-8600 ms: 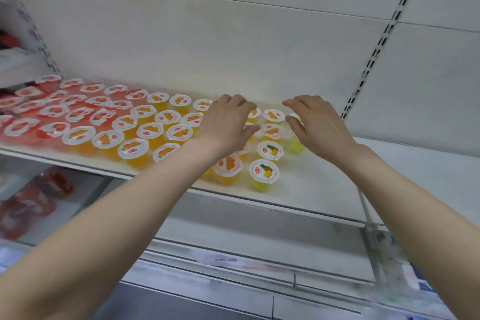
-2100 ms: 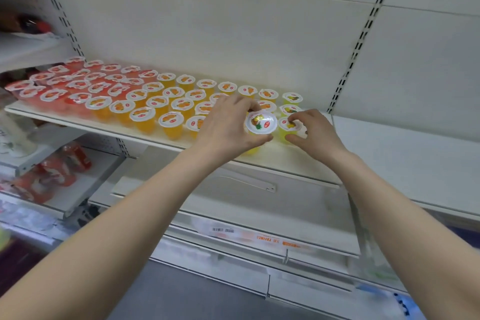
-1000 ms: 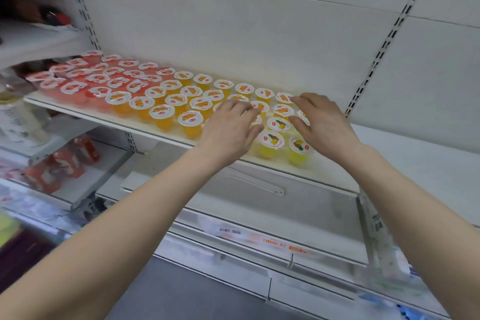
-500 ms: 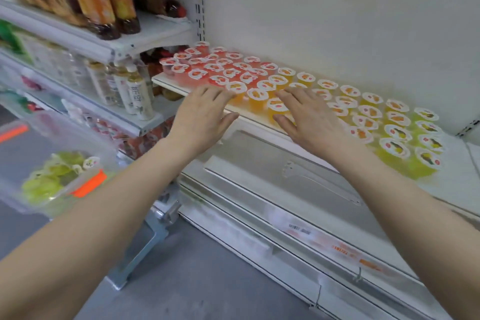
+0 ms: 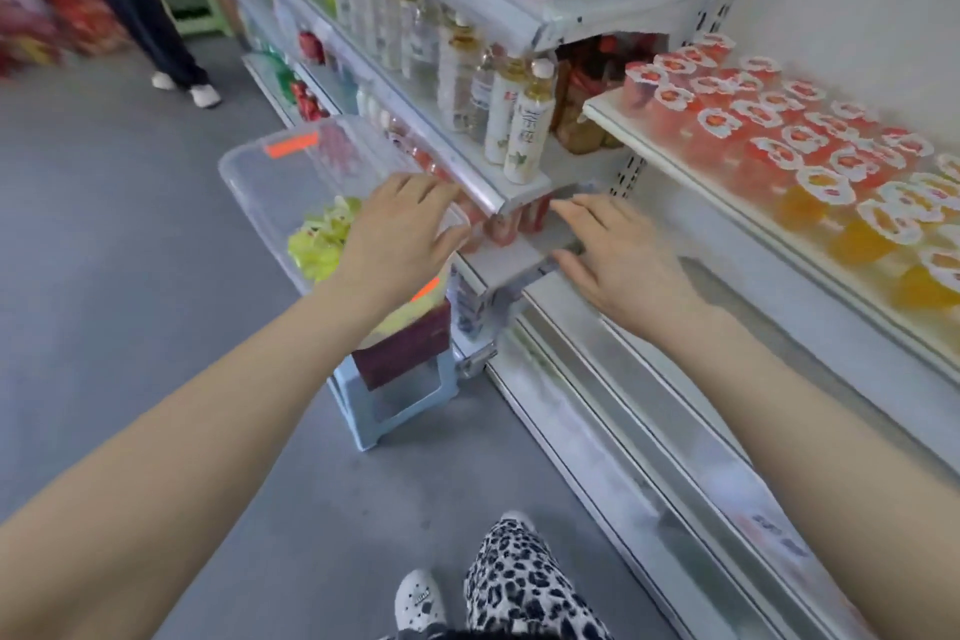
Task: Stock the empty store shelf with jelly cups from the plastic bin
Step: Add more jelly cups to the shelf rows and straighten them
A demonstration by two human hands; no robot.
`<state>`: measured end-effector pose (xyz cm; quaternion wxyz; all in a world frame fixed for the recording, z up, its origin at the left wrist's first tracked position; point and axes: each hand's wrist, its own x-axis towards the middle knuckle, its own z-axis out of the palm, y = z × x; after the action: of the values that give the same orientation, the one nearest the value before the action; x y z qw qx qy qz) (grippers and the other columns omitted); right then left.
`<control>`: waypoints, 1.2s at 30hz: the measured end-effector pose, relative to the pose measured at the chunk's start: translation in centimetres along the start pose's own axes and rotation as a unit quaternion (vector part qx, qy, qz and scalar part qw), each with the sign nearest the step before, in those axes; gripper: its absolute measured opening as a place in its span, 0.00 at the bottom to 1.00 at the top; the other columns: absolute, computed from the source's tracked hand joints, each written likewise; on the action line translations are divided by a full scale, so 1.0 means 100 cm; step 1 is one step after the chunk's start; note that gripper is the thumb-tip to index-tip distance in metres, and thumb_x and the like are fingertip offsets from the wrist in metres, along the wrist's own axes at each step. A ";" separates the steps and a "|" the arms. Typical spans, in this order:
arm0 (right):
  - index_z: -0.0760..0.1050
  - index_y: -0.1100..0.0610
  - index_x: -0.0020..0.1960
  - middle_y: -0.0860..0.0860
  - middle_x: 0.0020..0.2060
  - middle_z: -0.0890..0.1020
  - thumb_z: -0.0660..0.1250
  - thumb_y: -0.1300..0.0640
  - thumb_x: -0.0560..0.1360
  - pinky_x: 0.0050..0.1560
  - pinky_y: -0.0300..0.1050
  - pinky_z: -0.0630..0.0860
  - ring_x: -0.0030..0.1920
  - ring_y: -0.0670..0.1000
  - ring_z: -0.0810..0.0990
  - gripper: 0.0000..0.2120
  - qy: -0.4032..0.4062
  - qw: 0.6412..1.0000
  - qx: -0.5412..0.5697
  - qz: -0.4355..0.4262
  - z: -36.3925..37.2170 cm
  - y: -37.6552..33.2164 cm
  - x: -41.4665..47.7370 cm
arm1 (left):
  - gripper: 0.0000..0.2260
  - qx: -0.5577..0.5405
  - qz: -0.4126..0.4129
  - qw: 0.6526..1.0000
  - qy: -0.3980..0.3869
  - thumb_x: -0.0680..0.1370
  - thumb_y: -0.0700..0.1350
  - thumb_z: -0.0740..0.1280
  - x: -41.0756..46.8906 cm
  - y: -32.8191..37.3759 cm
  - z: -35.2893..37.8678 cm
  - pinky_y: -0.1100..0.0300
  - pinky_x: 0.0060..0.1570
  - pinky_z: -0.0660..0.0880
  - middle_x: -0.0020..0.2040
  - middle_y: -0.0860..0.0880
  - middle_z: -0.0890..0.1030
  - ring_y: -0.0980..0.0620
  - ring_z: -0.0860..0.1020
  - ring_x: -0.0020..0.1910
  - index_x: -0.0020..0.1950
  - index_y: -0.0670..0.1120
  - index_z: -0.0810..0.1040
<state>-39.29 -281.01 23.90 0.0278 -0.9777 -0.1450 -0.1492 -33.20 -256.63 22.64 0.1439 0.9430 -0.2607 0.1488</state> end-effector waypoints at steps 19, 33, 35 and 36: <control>0.66 0.57 0.72 0.54 0.66 0.73 0.64 0.53 0.78 0.62 0.50 0.67 0.65 0.57 0.70 0.24 -0.219 0.954 0.125 -0.164 0.236 -0.067 0.273 | 0.15 -0.002 -0.240 0.967 -0.082 0.78 0.47 0.67 0.026 -0.225 0.084 0.52 0.62 0.70 0.57 0.47 0.80 0.42 0.74 0.59 0.63 0.45 0.78; 0.61 0.53 0.75 0.54 0.73 0.67 0.63 0.63 0.76 0.72 0.56 0.63 0.72 0.58 0.65 0.29 -0.371 0.914 0.072 -0.149 0.399 -0.120 0.358 | 0.12 0.011 -0.280 0.956 -0.092 0.75 0.41 0.67 0.028 -0.271 0.131 0.53 0.61 0.69 0.50 0.48 0.82 0.43 0.74 0.57 0.58 0.44 0.81; 0.62 0.54 0.74 0.55 0.72 0.68 0.64 0.65 0.75 0.72 0.54 0.62 0.71 0.59 0.66 0.29 -0.337 0.924 0.090 -0.158 0.407 -0.118 0.354 | 0.11 0.009 -0.280 0.956 -0.082 0.75 0.39 0.66 0.028 -0.271 0.132 0.54 0.61 0.69 0.48 0.48 0.82 0.43 0.75 0.55 0.56 0.43 0.82; 0.62 0.53 0.74 0.56 0.71 0.68 0.64 0.65 0.75 0.71 0.55 0.64 0.70 0.60 0.67 0.29 -0.332 0.927 0.084 -0.155 0.408 -0.118 0.353 | 0.11 0.010 -0.279 0.957 -0.080 0.75 0.38 0.66 0.028 -0.271 0.132 0.55 0.61 0.69 0.48 0.48 0.82 0.43 0.75 0.55 0.55 0.43 0.82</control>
<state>1.06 -256.01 -4.34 0.0364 -0.9307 -0.3075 0.1946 -13.70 -240.25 6.32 0.1485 0.9885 0.0033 0.0292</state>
